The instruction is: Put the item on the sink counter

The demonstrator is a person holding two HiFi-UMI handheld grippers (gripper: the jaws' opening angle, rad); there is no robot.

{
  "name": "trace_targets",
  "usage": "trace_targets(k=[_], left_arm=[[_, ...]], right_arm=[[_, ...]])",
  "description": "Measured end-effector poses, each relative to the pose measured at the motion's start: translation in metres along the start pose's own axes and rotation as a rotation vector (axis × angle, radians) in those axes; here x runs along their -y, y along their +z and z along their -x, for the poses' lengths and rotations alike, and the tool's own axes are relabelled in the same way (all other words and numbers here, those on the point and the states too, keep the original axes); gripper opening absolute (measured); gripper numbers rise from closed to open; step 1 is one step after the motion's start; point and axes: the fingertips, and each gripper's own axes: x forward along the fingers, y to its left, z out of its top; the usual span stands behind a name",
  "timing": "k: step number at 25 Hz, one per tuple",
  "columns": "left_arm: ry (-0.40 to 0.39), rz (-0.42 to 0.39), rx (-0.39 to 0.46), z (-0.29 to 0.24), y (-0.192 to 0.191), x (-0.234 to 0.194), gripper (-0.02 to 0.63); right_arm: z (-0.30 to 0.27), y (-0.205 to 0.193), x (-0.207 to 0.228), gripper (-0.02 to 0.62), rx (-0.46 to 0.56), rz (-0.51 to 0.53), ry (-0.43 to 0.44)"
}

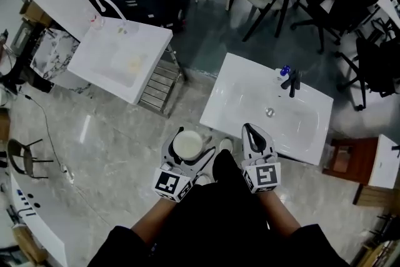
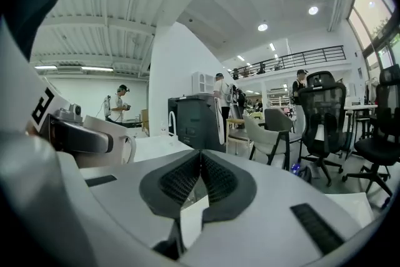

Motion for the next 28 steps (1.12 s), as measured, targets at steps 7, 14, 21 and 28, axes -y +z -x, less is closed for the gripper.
trace_targets(k=[7,14,21,28], left_arm=[[-0.048,-0.042,0.006,-0.099,0.028,0.002,0.471],[-0.014,-0.045,-0.019,-0.178,0.027,-0.013,0.471],[0.018,-0.053,-0.031,-0.263,0.014,-0.035,0.471],[-0.011,-0.127,-0.065,-0.329,-0.015,-0.053,0.471]], right_arm=[[-0.030,0.018,0.103,0.032,0.004,-0.047,-0.098],[-0.058,0.029,0.144,0.032,-0.003,-0.065,-0.061],[-0.095,0.011,0.169,0.032,-0.036,-0.119,-0.012],[-0.141,-0.001,0.187,0.032,-0.070,-0.149,0.023]])
